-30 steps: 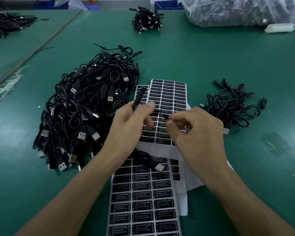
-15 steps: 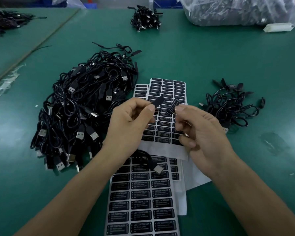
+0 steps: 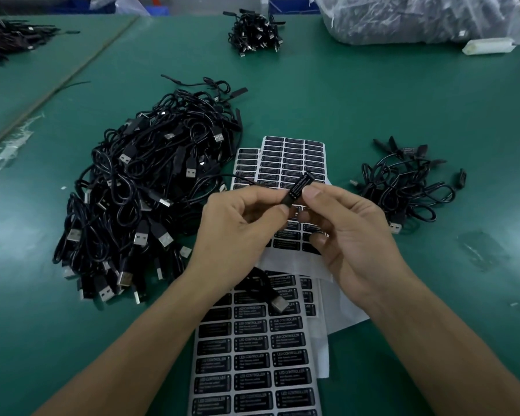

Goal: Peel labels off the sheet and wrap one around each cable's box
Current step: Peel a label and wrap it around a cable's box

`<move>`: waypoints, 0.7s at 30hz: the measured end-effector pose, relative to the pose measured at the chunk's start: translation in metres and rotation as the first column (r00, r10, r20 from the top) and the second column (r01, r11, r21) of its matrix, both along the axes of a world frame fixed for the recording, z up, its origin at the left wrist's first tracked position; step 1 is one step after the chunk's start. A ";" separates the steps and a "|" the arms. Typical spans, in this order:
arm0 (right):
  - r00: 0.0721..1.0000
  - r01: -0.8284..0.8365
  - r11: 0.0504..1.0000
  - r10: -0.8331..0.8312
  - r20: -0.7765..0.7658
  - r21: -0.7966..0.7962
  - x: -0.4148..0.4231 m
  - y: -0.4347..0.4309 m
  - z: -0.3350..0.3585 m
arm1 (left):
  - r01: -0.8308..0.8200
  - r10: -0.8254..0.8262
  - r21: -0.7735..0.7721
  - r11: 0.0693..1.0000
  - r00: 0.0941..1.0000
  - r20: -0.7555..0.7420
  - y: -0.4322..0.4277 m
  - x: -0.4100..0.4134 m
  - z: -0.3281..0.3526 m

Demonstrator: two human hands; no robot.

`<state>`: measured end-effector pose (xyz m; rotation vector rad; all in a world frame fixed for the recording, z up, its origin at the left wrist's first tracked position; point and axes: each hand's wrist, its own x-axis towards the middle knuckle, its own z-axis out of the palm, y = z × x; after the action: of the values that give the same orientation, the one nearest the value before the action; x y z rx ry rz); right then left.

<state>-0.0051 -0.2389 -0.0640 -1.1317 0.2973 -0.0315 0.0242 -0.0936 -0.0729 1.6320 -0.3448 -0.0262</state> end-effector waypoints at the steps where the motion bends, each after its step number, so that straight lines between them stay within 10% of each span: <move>1: 1.000 0.008 1.000 -0.008 0.004 -0.005 0.000 0.000 0.000 | 0.011 -0.011 0.009 1.000 1.000 -0.017 0.000 0.001 0.000; 21: 0.987 0.126 0.960 -0.095 0.131 -0.250 0.001 0.004 -0.009 | 0.087 -0.092 -0.037 0.995 0.984 -0.151 -0.001 -0.001 0.002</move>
<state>-0.0037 -0.2344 -0.0728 -1.3643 0.2555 -0.2413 0.0231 -0.0941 -0.0711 1.5733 -0.2991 -0.2126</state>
